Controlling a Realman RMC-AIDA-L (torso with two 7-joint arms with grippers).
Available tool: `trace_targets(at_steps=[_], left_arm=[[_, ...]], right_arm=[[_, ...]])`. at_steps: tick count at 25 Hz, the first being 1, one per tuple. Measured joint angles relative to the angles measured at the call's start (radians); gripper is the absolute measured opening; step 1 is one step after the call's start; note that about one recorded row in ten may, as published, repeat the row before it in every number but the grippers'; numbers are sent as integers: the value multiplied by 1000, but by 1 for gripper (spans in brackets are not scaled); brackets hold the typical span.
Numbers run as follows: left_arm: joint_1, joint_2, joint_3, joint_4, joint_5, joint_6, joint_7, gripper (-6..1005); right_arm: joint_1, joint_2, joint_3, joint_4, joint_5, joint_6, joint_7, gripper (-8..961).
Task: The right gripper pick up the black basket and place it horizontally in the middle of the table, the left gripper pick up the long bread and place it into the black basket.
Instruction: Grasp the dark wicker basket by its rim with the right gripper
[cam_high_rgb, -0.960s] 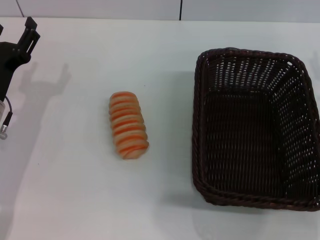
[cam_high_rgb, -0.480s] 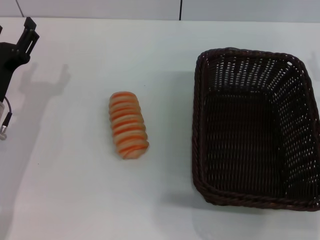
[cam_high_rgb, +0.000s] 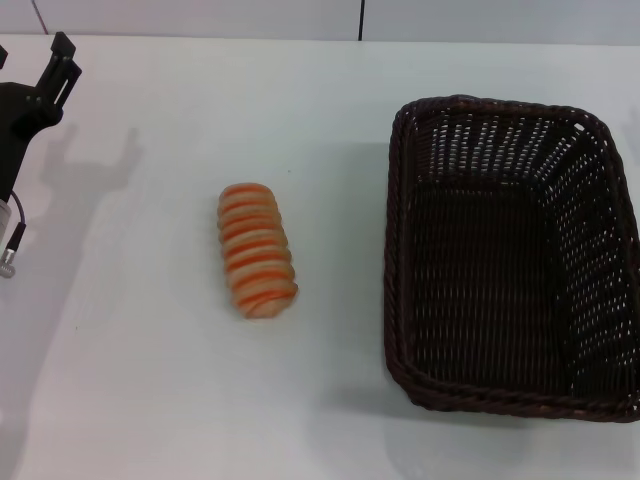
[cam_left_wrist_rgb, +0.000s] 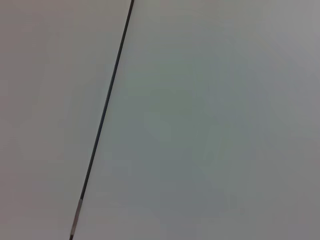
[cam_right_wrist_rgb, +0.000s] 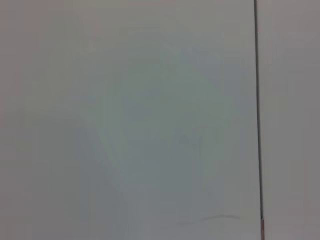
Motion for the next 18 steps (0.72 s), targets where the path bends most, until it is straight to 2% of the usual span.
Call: trace_targets(at_steps=[3, 5, 6, 7, 9, 10, 12, 14, 16, 17, 18], left_arm=[[0, -1, 0, 0, -1, 0, 0, 871], [-1, -2, 0, 0, -2, 0, 0, 871], [-1, -2, 0, 0, -2, 0, 0, 871], [-1, -2, 0, 0, -2, 0, -1, 871], [0, -2, 0, -6, -2, 0, -4, 870], [0, -2, 0, -6, -2, 0, -4, 870], [2, -2, 0, -11, -2, 1, -3, 870], [3, -1, 0, -12, -3, 6, -3, 870], [4, -1, 0, -12, -5, 10, -3, 870], [4, -1, 0, -12, -5, 10, -3, 870], [3, -1, 0, -12, -5, 10, -3, 870]], right_arm=[[-1, 0, 1, -16, -4, 28, 0, 818], [-3, 0, 12, -45, -14, 74, 0, 817], [-9, 1, 29, -88, -28, 144, 0, 817], [-9, 1, 29, -88, -28, 144, 0, 817], [-19, 2, 65, -183, -39, 303, 0, 817], [-19, 2, 65, -183, -39, 303, 0, 817], [-27, 2, 94, -252, -40, 422, 1, 817], [-46, 4, 140, -378, -36, 619, 12, 817], [-57, 6, 168, -456, -33, 750, 31, 817], [-57, 6, 168, -456, -33, 750, 31, 817], [-59, 6, 182, -496, -33, 815, 46, 817]])
